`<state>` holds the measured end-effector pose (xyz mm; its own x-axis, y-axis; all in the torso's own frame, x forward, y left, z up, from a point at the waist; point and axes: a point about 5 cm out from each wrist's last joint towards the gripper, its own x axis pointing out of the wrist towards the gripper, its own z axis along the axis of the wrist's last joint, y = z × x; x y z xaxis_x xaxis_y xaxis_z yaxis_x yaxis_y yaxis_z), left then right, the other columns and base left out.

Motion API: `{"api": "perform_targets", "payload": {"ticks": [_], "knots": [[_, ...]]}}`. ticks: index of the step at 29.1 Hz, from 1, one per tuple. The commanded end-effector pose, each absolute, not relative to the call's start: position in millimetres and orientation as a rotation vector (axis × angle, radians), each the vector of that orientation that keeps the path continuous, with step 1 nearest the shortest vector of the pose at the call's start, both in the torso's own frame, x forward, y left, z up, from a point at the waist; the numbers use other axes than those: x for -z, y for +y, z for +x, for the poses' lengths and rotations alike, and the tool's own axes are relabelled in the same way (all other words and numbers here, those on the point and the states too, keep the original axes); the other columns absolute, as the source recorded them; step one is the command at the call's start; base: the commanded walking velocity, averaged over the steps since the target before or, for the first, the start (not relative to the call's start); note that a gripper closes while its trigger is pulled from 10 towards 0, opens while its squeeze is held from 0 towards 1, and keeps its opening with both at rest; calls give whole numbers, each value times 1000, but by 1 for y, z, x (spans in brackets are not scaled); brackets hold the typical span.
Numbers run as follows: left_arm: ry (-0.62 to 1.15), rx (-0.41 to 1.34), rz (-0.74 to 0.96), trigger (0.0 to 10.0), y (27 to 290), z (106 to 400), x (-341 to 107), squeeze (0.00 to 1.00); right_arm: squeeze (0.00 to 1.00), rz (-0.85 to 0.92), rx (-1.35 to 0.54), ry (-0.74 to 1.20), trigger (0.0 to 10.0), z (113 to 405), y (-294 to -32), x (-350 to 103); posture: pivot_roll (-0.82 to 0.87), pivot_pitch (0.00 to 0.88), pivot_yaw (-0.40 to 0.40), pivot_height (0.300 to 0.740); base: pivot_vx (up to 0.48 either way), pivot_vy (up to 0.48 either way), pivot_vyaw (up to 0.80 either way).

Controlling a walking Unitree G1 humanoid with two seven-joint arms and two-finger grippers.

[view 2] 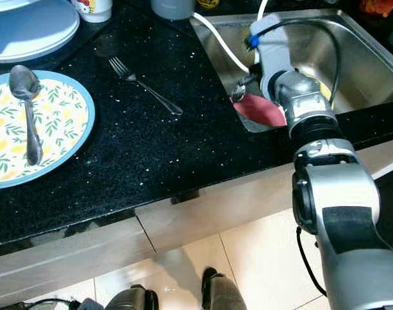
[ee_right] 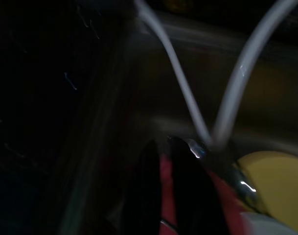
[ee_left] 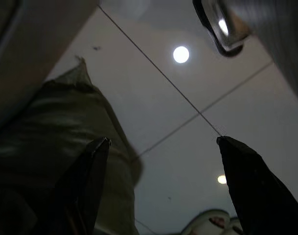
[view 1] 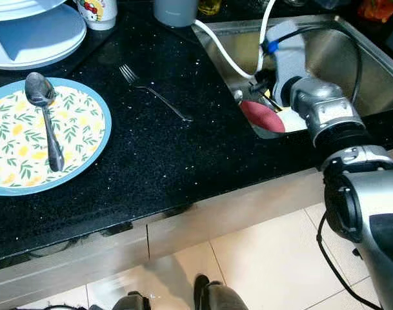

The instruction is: Kitchen organization

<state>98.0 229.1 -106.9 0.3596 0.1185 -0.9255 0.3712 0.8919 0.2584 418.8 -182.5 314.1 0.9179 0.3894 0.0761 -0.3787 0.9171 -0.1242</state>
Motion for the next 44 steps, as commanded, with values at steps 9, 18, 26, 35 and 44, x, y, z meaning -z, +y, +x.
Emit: {"api": "perform_targets", "payload": {"ticks": [9, 18, 26, 35, 44], "knots": [[1213, 169, 463, 10000, 229, 109, 105, 0, 1000, 216, -905, -376, 10000, 383, -146, -317, 77, 125, -60, 740, 0, 0, 0], [1195, 168, 472, 10000, 230, 120, 102, 0, 1000, 98, -969, -255, 10000, 376, -76, -281, 91, 94, -49, 740, 0, 0, 0], [1188, 171, 480, 10000, 229, 125, 100, 0, 0, -127, -786, -139, 10000, 386, -53, -268, 94, 84, -50, 740, 0, 0, 0], [1192, 172, 487, 10000, 228, 127, 100, 0, 0, -188, -863, -40, 10000, 382, -37, -259, 102, 83, -62, 740, 0, 0, 0], [1223, 169, 489, 10000, 229, 122, 102, 0, 0, -116, -877, -14, 10000, 382, -29, -257, 117, 78, -69, 740, 0, 0, 444]]}}
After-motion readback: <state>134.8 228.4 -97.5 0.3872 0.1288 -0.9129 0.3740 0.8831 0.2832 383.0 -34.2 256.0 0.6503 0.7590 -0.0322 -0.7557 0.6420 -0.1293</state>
